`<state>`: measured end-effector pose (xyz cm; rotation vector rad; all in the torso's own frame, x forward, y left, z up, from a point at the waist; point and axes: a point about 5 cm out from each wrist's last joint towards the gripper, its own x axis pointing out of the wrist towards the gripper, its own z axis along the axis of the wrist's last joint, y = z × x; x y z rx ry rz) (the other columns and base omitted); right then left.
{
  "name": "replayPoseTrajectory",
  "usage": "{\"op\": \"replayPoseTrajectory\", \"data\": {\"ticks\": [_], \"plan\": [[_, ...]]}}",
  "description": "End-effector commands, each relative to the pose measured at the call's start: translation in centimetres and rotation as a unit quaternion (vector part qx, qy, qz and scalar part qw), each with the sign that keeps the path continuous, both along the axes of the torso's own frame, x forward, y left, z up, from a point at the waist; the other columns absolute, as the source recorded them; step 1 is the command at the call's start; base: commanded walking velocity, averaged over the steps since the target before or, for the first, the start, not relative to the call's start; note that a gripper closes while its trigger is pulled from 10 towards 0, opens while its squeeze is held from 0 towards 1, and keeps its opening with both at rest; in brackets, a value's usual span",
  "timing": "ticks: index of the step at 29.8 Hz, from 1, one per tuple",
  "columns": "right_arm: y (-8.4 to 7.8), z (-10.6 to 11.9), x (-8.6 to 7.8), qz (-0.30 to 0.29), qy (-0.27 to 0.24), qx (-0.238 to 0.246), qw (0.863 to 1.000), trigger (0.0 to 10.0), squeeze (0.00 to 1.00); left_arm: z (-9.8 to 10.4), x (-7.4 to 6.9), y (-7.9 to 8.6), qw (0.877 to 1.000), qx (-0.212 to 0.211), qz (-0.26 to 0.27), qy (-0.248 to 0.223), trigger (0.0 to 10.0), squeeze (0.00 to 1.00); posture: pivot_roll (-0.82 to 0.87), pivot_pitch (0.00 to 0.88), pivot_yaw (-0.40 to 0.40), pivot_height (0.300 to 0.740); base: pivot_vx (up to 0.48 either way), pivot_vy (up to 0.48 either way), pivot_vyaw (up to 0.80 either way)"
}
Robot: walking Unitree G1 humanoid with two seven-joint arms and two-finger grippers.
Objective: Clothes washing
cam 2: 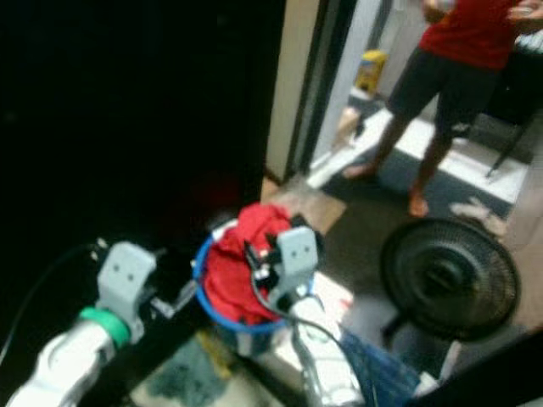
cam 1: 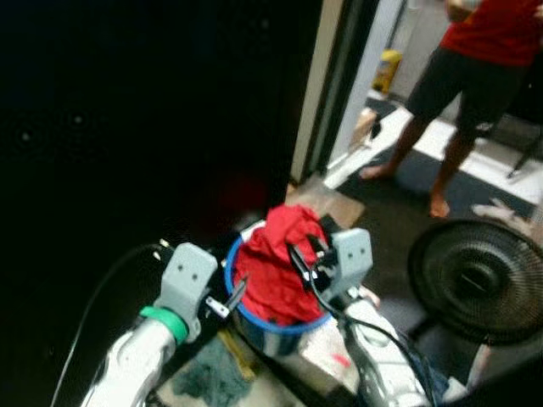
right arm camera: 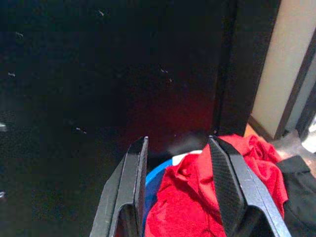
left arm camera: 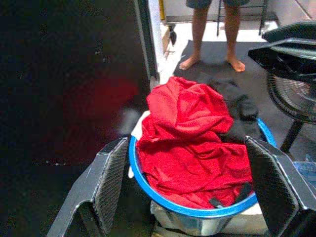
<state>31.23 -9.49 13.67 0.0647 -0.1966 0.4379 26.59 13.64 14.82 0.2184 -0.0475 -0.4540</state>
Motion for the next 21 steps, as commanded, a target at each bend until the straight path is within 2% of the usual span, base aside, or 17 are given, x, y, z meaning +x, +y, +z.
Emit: {"op": "replayPoseTrajectory", "data": {"ticks": [1,6,9,12,15,16,19,21], "plan": [[-0.5,-0.3,0.0,-0.007,0.006,-0.005,1.0,10.0,0.0,0.0,0.0,-0.1,1.0,-0.001,0.0,0.001,10.0,0.0,0.09,0.073,0.009,0.74,0.0,0.0,0.0],[-0.4,-0.3,0.1,-0.006,0.001,-0.005,1.0,10.0,0.0,0.4,0.5,0.2,1.0,-0.011,0.012,-0.013,10.0,0.0,0.09,0.07,0.008,0.74,0.0,0.0,0.0],[-0.3,-0.3,0.2,-0.005,-0.001,-0.003,1.0,10.0,0.0,0.7,0.8,0.5,0.998,-0.047,0.035,-0.014,10.0,0.0,0.09,0.07,0.008,0.74,0.0,0.0,0.0],[-0.4,-0.6,0.2,-0.01,0.004,-0.002,1.0,10.0,0.0,0.6,0.9,0.5,0.998,-0.05,0.039,-0.011,10.0,0.0,0.09,0.072,0.007,0.74,0.0,0.0,0.0],[-0.7,-1.5,0.2,-0.022,0.021,-0.002,1.0,10.0,0.0,-0.4,1.2,0.6,0.997,-0.042,0.064,-0.002,10.0,0.0,0.09,0.073,0.007,0.74,0.0,0.0,0.0],[-1.1,-3.6,0.2,-0.041,0.054,-0.029,0.997,10.0,0.0,-2.2,1.5,1.1,0.994,-0.041,0.099,0.029,10.0,0.0,0.08,0.073,0.005,0.74,0.0,0.0,0.0],[-1.2,-4.3,0.2,-0.048,0.067,-0.041,0.996,10.0,0.0,-2.8,1.5,1.4,0.993,-0.037,0.109,0.039,10.0,0.0,0.08,0.073,0.004,0.74,0.0,0.0,0.0],[-1.4,-6.0,-0.1,-0.056,0.099,-0.055,0.992,10.0,0.0,-4.4,1.3,1.9,0.989,-0.036,0.124,0.067,10.0,0.0,0.08,0.074,0.0,0.74,0.0,0.0,0.0]]}}
